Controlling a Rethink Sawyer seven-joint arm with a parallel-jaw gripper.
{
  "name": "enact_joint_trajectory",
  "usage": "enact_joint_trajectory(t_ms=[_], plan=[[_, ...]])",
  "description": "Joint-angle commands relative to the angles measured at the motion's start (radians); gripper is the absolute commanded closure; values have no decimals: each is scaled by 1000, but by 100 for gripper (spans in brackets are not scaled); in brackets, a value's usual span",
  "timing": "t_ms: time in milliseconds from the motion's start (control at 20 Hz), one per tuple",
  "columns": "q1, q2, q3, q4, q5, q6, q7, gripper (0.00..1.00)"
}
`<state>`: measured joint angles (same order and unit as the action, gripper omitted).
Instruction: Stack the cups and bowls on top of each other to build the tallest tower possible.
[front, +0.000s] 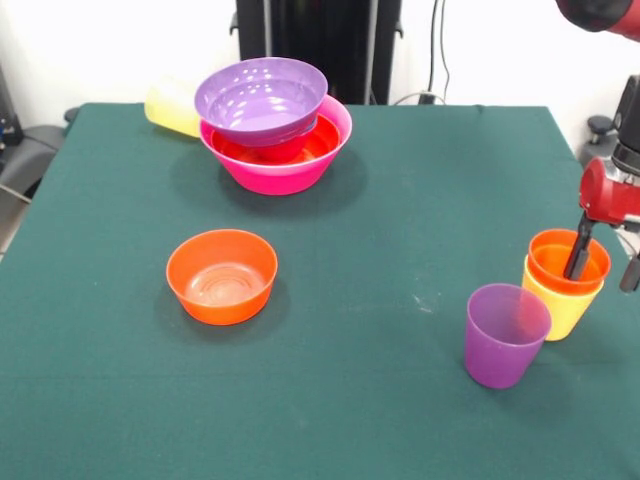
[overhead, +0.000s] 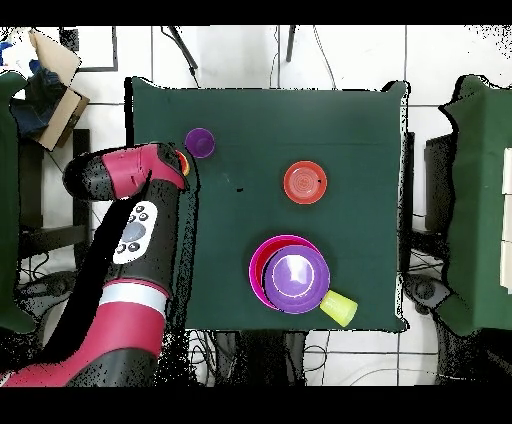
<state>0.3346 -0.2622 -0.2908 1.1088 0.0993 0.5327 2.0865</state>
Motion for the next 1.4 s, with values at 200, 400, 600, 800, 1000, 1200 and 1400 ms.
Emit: enact_joint_trajectory(t_ms=[200, 400, 600, 800, 1000, 1200, 1400], plan=[[-21, 109, 67, -71, 11, -63, 148, 0], [-29, 178, 65, -114, 12, -110, 154, 0], [-33, 200, 63, -123, 12, -129, 150, 0], [-38, 184, 67, -101, 13, -134, 133, 0], [-39, 167, 60, -71, 3, -174, 136, 100], [-38, 148, 64, -64, -4, -133, 105, 100], [-37, 111, 79, -16, 8, -130, 115, 100]])
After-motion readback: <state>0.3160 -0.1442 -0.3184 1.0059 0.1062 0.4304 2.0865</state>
